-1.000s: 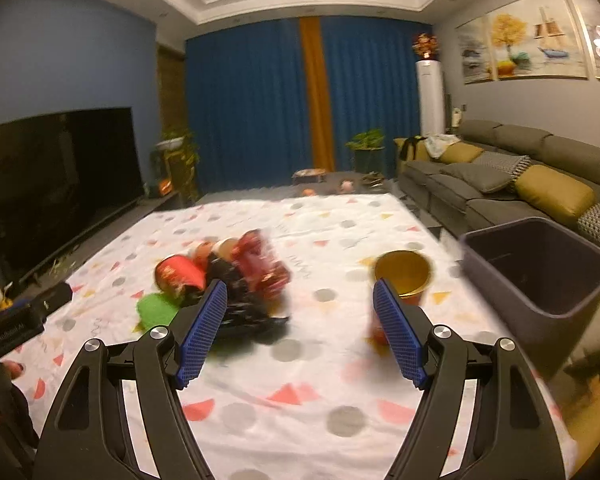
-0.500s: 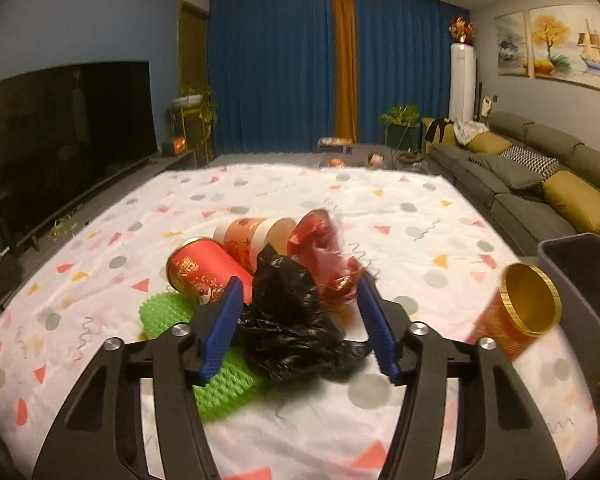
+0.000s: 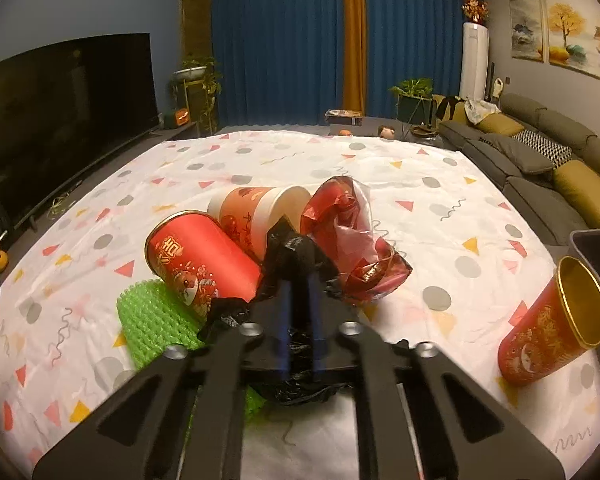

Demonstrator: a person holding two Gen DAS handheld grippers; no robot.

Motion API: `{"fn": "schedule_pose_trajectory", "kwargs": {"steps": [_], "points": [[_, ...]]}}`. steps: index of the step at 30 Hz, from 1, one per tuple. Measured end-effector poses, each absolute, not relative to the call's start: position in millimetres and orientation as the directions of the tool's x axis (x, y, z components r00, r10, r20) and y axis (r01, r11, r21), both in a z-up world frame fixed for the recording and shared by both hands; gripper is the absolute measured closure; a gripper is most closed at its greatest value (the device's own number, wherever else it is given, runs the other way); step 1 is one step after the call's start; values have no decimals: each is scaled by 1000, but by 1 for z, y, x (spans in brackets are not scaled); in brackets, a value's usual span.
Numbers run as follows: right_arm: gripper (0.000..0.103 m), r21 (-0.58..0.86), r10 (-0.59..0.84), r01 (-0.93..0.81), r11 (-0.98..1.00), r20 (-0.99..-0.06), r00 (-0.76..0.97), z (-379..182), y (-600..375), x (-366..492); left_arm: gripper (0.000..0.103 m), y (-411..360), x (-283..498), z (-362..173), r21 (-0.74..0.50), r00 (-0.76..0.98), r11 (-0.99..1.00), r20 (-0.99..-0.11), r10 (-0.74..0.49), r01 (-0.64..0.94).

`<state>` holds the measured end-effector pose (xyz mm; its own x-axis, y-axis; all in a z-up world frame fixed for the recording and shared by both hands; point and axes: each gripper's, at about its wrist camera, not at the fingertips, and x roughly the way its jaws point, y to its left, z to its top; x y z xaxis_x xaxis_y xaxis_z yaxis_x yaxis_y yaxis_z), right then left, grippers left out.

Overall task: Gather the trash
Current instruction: 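Grasp the black plastic bag with the right tool while the left tool grasps the green foam net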

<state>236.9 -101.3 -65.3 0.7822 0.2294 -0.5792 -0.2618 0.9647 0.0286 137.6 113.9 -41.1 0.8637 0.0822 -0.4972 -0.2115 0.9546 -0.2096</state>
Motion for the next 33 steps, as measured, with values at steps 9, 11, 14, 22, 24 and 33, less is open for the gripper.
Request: {"fn": "schedule_pose_trajectory", "kwargs": {"steps": [9,11,14,22,24,33], "points": [[98,71,239,-236,969,-515,823,-50,-132,210,11,79,142,-46,-169,859,976,-511,31,-136],[98,87,241,-228,970,-494,835,-46,-142,200,11,67,146,-49,-165,853,981,-521,3,-105],[98,108,250,-226,968,-463,851,-37,-155,184,11,53,156,-54,-177,838,982,-543,-47,-60],[98,131,256,-221,966,-418,872,-25,-185,150,11,38,189,-76,-182,770,982,-634,-79,-49],[98,140,256,-217,966,-411,875,-24,-192,144,11,37,195,-80,-199,755,979,-648,-95,-47],[98,152,255,-211,966,-394,883,-18,-202,136,23,33,216,-97,-187,691,981,-716,-101,-50]]}}
